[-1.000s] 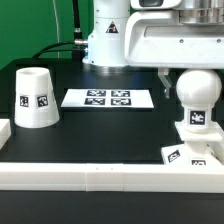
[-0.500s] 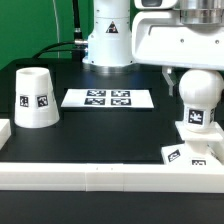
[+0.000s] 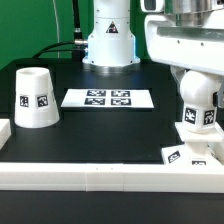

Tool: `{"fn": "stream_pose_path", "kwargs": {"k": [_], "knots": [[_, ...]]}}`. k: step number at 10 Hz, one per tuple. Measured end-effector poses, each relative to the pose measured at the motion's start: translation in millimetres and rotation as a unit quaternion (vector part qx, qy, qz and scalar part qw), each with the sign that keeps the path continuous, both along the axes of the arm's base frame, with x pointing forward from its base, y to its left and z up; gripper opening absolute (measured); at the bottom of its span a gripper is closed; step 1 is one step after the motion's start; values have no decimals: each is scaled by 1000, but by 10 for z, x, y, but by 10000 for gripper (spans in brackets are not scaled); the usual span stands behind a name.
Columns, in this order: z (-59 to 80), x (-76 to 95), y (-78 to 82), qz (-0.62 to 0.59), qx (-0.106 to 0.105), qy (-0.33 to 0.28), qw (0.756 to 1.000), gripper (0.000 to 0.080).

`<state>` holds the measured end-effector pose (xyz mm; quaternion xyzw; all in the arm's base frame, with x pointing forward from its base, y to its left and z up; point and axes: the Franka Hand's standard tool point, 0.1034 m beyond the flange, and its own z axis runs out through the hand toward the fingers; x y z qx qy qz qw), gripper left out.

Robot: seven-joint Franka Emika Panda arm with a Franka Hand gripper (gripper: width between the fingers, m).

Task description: Assemble lamp

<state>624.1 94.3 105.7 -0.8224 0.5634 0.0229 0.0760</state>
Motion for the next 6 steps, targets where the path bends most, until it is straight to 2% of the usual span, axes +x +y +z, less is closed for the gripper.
{"fn": "stream_pose_path", "kwargs": {"k": [3,4,5,6], "knots": [[-6,16,-7,-121,28,20,992,577],[-7,17,-9,-137,33,23,990,577],[-6,16,6,-143,34,24,989,637],[-7,16,7,-129,33,21,991,637]]}}
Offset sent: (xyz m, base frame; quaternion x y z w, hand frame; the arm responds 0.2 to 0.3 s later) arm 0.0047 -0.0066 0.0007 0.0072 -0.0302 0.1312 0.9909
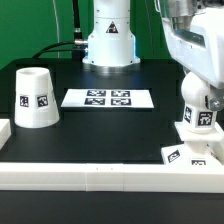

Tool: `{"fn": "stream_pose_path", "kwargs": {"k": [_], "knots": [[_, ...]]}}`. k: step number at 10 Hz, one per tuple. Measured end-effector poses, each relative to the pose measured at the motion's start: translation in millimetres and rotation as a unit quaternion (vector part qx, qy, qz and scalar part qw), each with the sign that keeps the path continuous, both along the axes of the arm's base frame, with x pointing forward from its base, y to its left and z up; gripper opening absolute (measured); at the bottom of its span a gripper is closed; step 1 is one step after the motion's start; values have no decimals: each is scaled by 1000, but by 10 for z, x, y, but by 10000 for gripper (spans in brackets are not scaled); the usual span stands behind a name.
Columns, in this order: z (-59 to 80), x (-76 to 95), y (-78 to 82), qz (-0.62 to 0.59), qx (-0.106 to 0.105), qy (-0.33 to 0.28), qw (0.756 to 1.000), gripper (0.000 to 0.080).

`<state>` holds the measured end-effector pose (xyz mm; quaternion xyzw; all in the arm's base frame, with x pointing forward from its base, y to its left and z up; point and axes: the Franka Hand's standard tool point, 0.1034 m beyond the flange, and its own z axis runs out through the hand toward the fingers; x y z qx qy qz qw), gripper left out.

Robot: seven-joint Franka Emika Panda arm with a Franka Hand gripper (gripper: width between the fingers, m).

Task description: Assemble lamp

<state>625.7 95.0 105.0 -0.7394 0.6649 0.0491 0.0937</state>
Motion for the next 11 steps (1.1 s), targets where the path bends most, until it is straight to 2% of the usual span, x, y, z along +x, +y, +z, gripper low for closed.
{"fn": "stream_pose_path", "kwargs": {"k": [2,5,7,10,11], "knots": [[5,-3,16,39,-3,-8,999,696],[57,-45,32,203,-16,-17,979,698],[48,-36,31,258,-18,-31,965,698],[44,-37,29,361,-21,-51,931,698],[48,-42,16,420,-27,-58,905,698]]}}
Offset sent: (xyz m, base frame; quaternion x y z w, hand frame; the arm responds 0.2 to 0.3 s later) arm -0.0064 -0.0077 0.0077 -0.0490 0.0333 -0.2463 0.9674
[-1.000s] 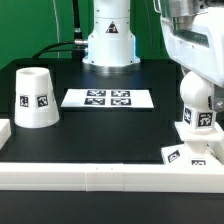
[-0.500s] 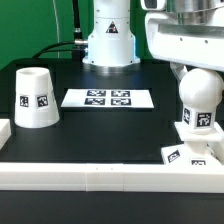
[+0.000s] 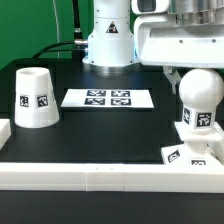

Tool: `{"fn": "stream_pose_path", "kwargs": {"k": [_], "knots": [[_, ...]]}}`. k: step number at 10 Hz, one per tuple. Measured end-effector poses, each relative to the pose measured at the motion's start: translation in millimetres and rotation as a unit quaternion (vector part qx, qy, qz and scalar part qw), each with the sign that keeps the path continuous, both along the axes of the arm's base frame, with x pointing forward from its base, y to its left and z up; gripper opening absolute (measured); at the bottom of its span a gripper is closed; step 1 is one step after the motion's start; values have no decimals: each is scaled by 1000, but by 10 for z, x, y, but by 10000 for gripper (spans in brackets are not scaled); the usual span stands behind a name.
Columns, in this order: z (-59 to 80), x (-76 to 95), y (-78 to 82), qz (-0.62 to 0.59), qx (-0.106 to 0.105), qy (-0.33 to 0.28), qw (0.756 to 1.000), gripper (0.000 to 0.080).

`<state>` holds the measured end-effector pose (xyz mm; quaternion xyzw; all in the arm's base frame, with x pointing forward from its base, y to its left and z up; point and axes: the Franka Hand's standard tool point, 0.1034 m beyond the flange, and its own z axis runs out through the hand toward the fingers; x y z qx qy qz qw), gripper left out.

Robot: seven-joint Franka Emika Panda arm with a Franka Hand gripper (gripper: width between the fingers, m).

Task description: Assemble lamp

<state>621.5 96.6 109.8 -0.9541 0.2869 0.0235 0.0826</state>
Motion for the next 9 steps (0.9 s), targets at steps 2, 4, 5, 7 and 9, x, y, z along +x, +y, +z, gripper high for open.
{"fn": "stream_pose_path", "kwargs": {"k": [2,4,5,7,9], "knots": [[44,37,-44,136,-18,-22,990,698],[72,63,-43,254,-36,-39,966,698],[75,67,-36,304,-42,-45,951,698],[65,67,-65,365,-42,-52,929,698],[60,67,-74,428,-41,-60,901,698]]}}
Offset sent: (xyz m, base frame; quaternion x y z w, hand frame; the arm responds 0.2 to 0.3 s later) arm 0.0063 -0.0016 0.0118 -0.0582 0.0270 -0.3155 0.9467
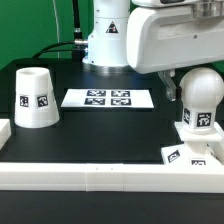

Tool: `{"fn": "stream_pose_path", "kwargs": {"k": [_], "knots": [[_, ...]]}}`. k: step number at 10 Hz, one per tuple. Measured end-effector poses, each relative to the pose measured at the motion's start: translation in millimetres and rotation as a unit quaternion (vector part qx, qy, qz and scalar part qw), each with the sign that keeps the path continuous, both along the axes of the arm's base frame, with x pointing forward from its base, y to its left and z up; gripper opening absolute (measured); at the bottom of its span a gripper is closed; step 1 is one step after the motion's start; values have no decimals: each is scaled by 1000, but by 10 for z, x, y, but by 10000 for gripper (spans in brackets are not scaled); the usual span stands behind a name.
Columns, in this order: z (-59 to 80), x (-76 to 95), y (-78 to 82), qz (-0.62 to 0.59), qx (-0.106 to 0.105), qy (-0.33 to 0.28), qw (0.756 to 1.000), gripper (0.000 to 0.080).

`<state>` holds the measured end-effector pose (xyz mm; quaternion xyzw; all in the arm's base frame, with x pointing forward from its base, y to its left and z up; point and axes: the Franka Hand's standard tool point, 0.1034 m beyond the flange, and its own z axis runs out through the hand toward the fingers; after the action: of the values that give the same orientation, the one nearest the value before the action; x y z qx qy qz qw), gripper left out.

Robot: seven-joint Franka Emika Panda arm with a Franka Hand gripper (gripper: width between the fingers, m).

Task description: Assemble lamp

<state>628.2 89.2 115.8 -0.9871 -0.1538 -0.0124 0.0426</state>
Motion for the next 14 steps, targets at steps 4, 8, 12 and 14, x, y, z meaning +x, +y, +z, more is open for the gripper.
{"fn": "stream_pose_path", "kwargs": {"k": [4,8,12,14], "knots": [[9,49,58,206,-20,-42,977,698],[-5,46,29,417,-42,-52,907,698],[-9,48,23,551,-68,-48,830,698],[-6,54,-5,596,-72,-47,798,698]]}}
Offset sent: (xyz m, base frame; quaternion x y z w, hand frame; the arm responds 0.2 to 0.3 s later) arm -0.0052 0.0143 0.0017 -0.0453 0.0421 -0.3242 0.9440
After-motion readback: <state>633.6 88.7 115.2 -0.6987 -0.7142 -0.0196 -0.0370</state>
